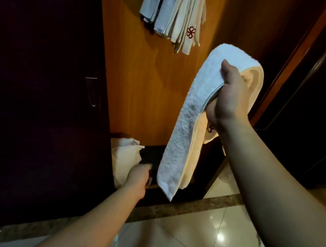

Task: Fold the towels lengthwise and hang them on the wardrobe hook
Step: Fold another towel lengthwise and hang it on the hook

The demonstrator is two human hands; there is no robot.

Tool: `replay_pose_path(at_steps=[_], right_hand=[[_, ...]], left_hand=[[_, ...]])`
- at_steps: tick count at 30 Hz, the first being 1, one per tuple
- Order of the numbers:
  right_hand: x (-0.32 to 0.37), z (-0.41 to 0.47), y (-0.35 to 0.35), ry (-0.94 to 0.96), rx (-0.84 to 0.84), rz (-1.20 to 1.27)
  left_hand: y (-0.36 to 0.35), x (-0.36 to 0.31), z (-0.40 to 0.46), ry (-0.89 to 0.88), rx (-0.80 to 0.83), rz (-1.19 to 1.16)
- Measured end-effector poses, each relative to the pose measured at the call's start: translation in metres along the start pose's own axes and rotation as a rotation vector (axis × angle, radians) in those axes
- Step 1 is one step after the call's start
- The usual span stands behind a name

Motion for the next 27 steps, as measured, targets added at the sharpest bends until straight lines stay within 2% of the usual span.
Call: replay_pose_path(at_steps=[1,2,4,7,9,10,15,19,21,23,27], right_hand=[[0.004,-0.001,-0.004,0.016,0.002,-0.055],[0.006,0.000,-0.007,0.035,-0.020,-0.132],[0.012,0.004,-0.010,0.068,-0.041,-0.287],[0.022,-0.002,-0.020,0.092,-0.027,-0.420],[0.028,-0.007,-0.028,0.103,-0.016,-0.450],[0.031,-0.007,-0.029,0.104,-0.013,-0.443],[0.062,-0.017,-0.034,0.143,0.040,-0.321],[0.072,-0.004,-0.019,0.138,0.069,-0.201],[0.075,-0.004,-0.008,0.144,0.052,-0.220],[0.076,0.000,0.005,0.123,0.046,-0.197],[0.076,0.013,0.030,0.083,0.015,-0.141]], left_hand=[[-0.005,-0.019,-0.013,-0.101,-0.023,-0.104],[-0.013,-0.037,-0.033,-0.194,0.027,-0.197],[-0.036,-0.063,-0.080,-0.328,0.289,-0.272],[-0.078,-0.077,-0.130,-0.492,0.661,-0.187],[-0.101,-0.082,-0.143,-0.613,0.776,-0.084],[-0.112,-0.086,-0.146,-0.670,0.782,-0.035],[-0.144,-0.114,-0.148,-0.781,0.631,-0.022],[-0.139,-0.142,-0.142,-0.899,0.358,0.227],[-0.130,-0.149,-0.138,-0.846,0.250,0.325],[-0.126,-0.153,-0.137,-0.795,0.187,0.326],[-0.125,-0.159,-0.140,-0.841,0.111,0.261]])
Point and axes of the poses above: each hand's wrist, its own z-axis towards the middle knuckle, its own y-axis out of the back of the hand, x = y × z, the point moved 6 cm from there along z, towards the middle knuckle, and after that the axes turned 8 degrees about -y, right-handed, at the moved point
